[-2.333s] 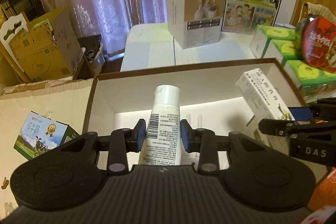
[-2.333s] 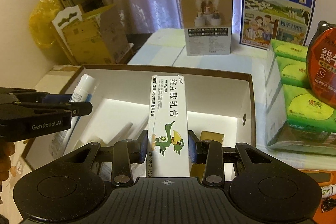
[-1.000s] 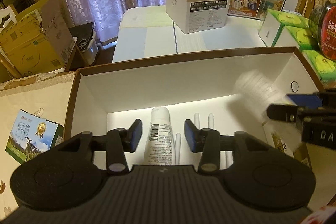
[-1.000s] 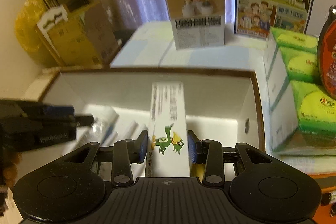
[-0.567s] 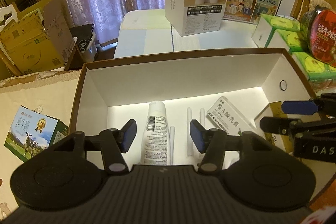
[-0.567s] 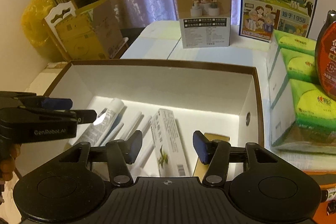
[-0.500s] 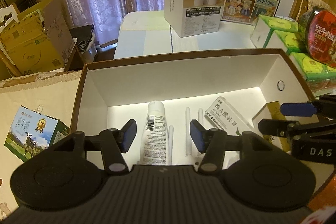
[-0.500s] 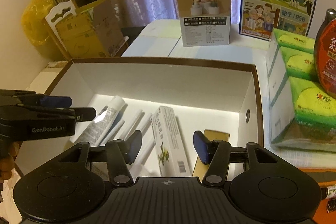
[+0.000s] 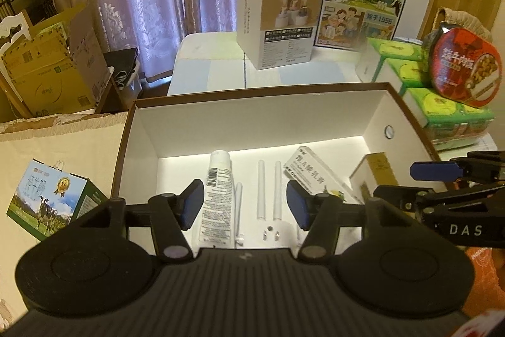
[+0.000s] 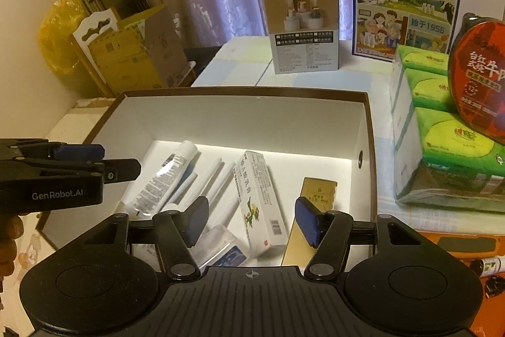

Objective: Organize rigid objects
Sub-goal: 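Withdraw both open tools from the brown box toward the table items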

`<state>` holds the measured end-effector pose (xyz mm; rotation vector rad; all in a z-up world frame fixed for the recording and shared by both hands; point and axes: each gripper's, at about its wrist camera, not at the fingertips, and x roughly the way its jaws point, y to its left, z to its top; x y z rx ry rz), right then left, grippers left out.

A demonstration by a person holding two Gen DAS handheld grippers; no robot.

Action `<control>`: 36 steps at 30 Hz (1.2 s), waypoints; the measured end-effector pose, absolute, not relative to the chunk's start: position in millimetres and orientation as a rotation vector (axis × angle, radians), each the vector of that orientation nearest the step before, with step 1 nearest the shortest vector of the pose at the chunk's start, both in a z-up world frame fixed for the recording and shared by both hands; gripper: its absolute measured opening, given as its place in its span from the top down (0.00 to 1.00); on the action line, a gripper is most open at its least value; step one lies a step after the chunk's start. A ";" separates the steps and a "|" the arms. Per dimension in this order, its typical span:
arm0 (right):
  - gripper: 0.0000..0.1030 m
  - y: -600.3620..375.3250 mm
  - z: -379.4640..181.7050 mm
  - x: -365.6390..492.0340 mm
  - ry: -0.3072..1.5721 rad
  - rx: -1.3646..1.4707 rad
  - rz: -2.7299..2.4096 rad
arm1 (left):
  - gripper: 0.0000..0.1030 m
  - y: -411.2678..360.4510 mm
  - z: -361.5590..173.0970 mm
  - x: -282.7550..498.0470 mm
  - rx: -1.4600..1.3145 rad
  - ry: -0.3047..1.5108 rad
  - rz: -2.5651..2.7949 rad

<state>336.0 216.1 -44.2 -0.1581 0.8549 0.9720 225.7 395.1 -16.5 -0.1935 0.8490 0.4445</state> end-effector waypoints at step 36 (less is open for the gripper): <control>0.39 77.4 -26.5 277.3 0.844 -0.095 0.982 | 0.45 256.1 1.4 167.5 -0.190 0.823 0.357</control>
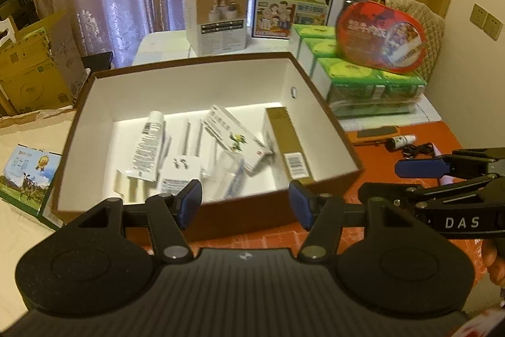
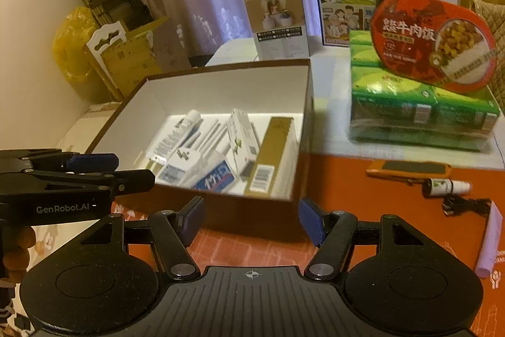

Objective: Organize rigid objects
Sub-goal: 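Withdraw both open tools from the brown box toward the table items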

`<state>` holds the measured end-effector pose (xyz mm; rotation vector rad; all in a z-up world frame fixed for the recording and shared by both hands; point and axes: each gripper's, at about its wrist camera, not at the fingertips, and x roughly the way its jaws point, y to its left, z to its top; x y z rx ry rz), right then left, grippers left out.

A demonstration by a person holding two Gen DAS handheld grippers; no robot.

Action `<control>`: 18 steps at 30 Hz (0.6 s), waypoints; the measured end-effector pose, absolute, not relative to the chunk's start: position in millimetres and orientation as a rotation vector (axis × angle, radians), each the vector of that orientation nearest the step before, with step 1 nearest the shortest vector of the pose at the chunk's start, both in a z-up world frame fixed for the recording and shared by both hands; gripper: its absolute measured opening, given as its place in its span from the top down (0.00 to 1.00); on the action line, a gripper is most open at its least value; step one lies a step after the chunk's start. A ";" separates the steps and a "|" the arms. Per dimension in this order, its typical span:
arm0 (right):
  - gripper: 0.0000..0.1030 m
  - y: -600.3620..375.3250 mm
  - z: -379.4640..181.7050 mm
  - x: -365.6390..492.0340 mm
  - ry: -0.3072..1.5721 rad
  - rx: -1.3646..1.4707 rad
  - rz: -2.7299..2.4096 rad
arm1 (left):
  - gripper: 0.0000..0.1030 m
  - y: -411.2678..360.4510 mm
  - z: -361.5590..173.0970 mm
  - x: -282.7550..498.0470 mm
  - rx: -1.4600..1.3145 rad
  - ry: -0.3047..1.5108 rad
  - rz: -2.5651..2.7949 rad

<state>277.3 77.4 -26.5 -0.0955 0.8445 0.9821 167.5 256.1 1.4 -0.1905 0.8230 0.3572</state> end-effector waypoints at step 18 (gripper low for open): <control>0.39 -11.2 -48.5 280.6 0.926 -0.129 0.944 | 0.45 162.3 -26.8 180.6 -0.197 0.909 0.282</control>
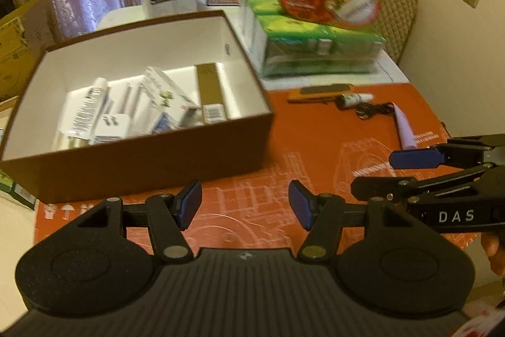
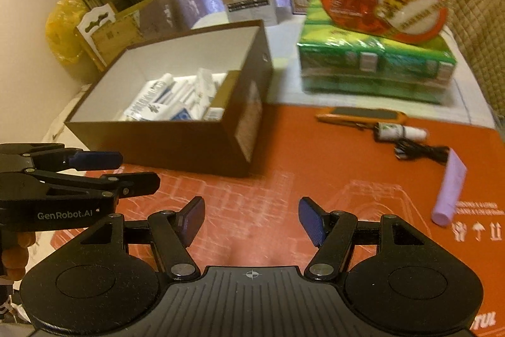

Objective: Organize rigid objects
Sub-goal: 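Withdraw both open tools from the brown box toward the table items, then grasp the purple tube with the right tool while the left tool grasps the black cable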

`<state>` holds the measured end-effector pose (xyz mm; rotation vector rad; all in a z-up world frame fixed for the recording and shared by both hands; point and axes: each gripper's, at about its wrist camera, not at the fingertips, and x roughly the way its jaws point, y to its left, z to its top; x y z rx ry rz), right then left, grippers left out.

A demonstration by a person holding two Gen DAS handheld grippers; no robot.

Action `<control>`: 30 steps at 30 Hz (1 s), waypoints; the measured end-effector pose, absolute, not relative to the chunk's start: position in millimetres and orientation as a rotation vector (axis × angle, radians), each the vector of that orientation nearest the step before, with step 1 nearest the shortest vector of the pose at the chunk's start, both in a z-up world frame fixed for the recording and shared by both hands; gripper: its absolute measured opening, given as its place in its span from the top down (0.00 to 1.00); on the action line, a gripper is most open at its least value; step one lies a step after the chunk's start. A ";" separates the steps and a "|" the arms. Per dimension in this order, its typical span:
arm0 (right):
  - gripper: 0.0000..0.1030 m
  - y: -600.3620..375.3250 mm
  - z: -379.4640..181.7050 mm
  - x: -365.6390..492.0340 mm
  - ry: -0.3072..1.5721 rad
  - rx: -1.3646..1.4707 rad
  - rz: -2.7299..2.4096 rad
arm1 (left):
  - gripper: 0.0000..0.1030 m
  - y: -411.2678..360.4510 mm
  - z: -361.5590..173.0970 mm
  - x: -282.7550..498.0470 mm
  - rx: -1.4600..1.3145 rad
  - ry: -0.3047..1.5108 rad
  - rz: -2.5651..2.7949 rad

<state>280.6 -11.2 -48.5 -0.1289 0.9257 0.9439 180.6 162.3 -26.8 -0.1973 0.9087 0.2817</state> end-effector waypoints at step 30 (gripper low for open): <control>0.39 -141.9 -78.1 343.6 0.998 -0.001 0.630 | 0.45 58.3 -64.4 276.8 -0.096 0.957 0.069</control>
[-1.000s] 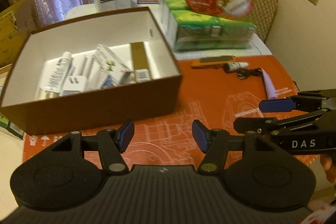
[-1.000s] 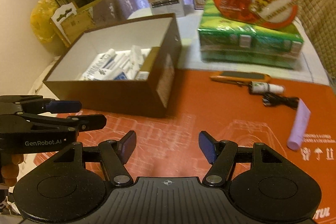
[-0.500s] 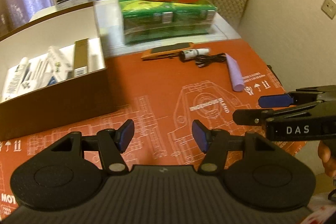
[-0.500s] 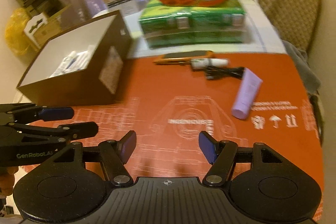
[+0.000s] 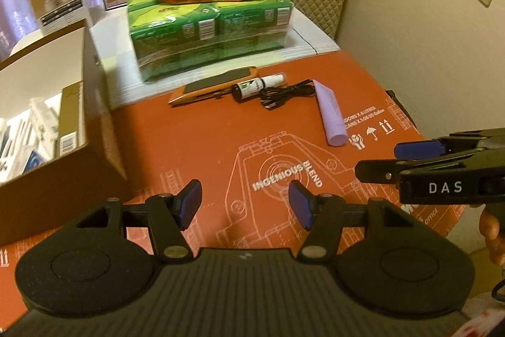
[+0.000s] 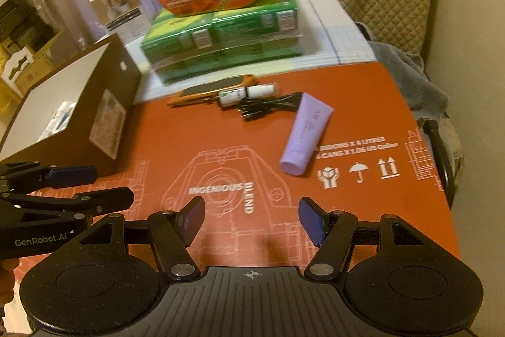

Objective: Organize rigid objects
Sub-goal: 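Grasp the purple tube with the right tool while the left tool grasps the black cable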

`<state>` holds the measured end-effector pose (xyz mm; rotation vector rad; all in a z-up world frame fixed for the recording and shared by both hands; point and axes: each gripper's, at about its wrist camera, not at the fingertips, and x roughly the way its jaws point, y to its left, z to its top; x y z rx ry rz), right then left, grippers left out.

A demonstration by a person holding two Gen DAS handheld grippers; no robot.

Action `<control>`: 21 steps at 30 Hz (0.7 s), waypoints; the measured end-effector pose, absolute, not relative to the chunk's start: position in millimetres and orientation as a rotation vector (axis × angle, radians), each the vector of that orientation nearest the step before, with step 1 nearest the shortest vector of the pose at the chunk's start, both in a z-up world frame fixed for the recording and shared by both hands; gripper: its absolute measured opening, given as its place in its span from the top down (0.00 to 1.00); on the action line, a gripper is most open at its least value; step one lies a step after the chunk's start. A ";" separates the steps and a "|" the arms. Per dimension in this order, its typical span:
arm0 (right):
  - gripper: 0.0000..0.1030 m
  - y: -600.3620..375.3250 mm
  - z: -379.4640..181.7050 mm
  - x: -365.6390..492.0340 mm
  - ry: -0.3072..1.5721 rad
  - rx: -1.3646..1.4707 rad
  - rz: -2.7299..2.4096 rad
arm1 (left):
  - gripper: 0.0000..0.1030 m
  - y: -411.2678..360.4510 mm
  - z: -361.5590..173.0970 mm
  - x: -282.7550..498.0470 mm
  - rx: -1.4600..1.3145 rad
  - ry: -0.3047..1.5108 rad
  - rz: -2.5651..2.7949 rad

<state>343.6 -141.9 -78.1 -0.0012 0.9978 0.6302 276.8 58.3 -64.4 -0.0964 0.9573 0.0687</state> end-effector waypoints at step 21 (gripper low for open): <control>0.57 -134.4 -125.0 417.7 0.992 0.026 0.508 | 0.45 52.0 -107.2 364.8 -0.019 0.971 -0.023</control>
